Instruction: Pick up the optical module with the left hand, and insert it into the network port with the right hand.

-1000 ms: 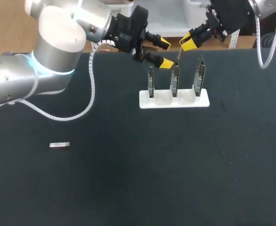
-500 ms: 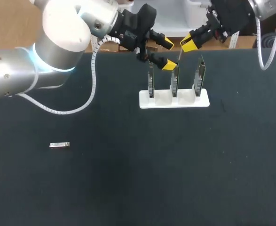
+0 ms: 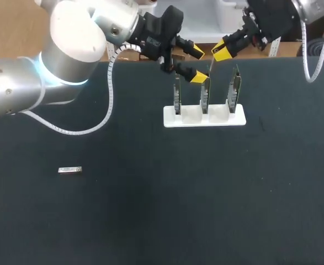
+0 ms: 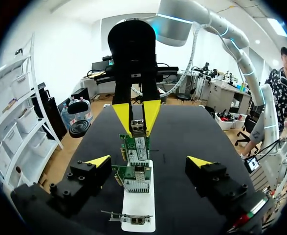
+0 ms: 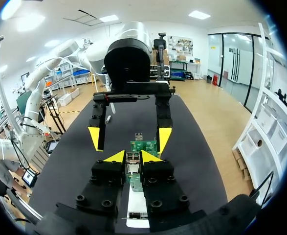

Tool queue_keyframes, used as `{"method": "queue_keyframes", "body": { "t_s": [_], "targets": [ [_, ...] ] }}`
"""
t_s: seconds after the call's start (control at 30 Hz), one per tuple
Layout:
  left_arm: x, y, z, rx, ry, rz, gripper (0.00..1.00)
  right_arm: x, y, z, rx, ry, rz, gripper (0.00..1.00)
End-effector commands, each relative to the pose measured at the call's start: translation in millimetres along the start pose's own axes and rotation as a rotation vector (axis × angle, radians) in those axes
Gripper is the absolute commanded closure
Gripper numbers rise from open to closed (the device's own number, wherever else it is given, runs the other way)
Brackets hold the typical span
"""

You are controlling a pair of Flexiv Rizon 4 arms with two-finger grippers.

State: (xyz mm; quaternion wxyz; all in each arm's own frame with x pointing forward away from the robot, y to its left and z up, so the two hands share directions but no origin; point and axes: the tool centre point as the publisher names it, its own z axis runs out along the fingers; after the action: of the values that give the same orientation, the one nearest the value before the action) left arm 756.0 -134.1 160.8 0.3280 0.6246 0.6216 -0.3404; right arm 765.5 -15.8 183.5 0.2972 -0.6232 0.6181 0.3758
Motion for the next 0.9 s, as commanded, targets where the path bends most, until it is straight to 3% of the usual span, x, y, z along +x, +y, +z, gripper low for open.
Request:
{"method": "queue_keyframes", "body": {
  "t_s": [0.03, 0.9],
  "targets": [
    [-1.8, 2.6, 1.9, 0.000, 0.003, 0.000, 0.00, -0.1, 5.5, -0.4, 0.012, 0.001, -0.001, 1.00],
    [-3.9, 7.5, 4.0, -0.005, -0.009, 0.008, 0.00, 0.6, 5.6, -0.1, 0.005, 0.003, 0.000, 1.00]
  ]
}}
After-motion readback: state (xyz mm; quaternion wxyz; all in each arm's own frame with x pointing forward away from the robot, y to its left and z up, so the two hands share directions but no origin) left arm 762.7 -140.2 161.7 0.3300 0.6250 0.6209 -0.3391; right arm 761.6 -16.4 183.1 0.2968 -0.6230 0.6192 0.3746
